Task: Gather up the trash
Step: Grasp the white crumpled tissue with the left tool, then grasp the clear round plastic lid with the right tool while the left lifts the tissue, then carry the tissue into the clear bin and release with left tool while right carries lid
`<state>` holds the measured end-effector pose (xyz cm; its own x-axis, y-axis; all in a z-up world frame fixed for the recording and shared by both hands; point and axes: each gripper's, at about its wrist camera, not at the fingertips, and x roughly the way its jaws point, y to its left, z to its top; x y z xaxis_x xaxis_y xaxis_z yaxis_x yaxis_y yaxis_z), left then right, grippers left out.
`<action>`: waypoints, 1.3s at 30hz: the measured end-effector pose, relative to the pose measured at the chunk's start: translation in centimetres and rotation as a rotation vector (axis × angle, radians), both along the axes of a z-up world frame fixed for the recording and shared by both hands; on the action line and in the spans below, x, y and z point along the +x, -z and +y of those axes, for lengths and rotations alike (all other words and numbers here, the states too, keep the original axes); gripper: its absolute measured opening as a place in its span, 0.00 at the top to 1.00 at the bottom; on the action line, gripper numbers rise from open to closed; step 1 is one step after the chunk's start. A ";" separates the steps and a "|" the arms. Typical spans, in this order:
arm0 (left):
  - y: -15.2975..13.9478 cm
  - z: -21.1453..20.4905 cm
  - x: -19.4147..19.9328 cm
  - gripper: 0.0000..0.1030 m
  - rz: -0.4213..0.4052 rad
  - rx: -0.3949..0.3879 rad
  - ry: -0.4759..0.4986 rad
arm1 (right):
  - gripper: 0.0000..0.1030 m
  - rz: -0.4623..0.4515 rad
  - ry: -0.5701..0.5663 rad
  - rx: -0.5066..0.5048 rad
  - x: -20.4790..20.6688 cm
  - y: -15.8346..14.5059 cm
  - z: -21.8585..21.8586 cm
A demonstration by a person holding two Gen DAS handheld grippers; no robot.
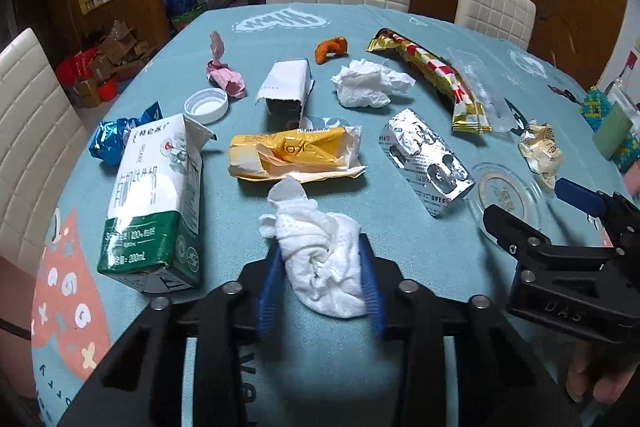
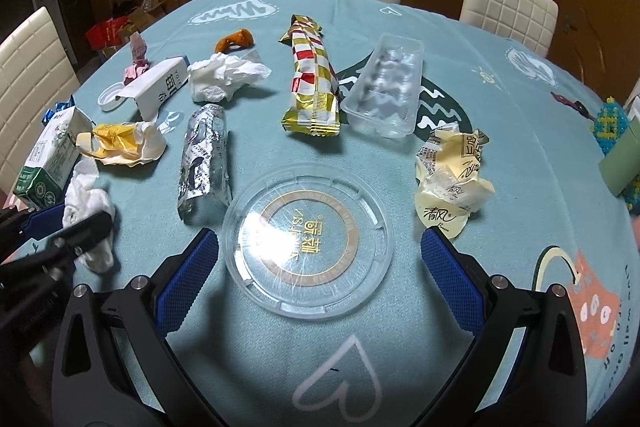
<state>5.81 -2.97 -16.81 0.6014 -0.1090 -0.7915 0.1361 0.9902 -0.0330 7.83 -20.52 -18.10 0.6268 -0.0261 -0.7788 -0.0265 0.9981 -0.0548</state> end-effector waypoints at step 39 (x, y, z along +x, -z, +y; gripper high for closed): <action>-6.2 13.3 -3.1 0.73 -0.226 0.007 -0.201 | 0.15 -0.117 -0.290 0.089 -0.8 -7.3 11.5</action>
